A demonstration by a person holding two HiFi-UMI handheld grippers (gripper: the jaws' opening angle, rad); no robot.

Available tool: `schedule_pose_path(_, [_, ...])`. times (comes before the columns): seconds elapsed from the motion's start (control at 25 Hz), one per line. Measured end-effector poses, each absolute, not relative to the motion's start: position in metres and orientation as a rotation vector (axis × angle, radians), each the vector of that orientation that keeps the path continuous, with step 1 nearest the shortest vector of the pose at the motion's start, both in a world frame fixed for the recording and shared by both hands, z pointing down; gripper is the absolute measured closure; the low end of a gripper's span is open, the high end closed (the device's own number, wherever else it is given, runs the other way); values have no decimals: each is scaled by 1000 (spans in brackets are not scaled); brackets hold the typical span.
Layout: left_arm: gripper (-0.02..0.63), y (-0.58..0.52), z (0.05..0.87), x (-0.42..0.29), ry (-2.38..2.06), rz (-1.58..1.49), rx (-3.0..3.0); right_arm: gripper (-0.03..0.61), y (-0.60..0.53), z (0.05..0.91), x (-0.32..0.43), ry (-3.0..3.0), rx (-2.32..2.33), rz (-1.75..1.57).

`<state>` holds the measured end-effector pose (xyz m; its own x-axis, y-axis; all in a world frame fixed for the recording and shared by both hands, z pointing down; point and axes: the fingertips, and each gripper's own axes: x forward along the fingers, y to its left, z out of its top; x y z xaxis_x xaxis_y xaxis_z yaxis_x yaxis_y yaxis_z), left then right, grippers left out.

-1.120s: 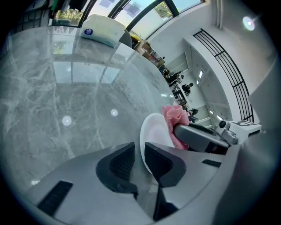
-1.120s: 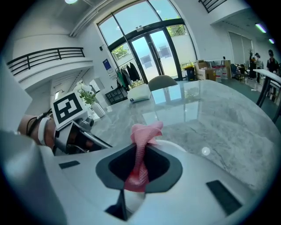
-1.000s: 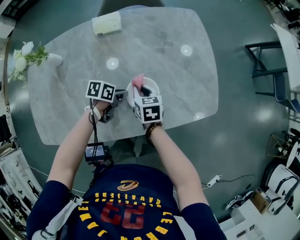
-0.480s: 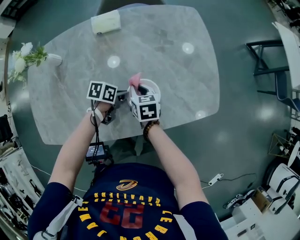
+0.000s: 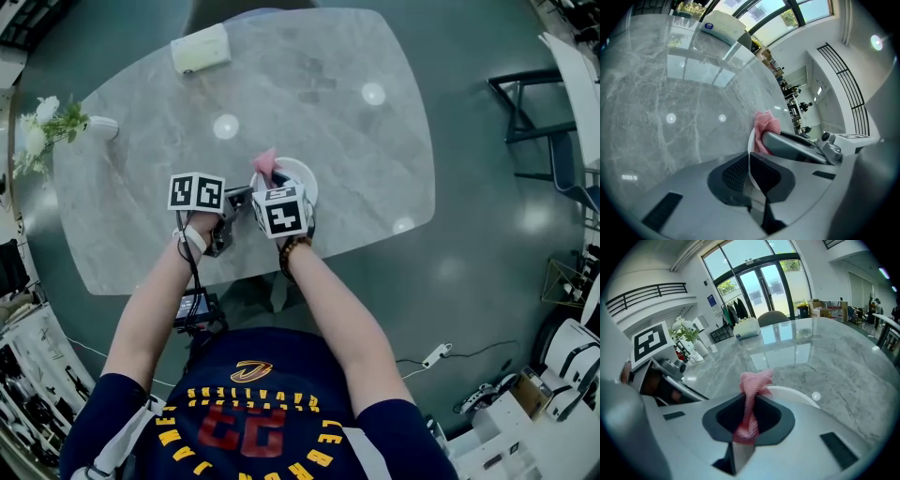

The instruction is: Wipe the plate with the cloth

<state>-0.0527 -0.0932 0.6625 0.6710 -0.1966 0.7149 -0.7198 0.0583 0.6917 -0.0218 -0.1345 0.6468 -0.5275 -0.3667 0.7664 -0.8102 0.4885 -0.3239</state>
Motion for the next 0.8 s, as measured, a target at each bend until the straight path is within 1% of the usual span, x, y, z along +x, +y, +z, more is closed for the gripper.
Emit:
schedule_pose_path(0.52, [598, -93, 664, -55, -813, 439, 1484, 532, -146, 647, 62, -2030, 1142, 952])
schedule_pose_path(0.68, [598, -92, 664, -54, -813, 427, 1481, 532, -149, 644, 79, -2018, 1199, 957])
schedule_pose_path(0.8, [598, -91, 665, -54, -811, 419, 1482, 532, -149, 633, 75, -2037, 1233, 959])
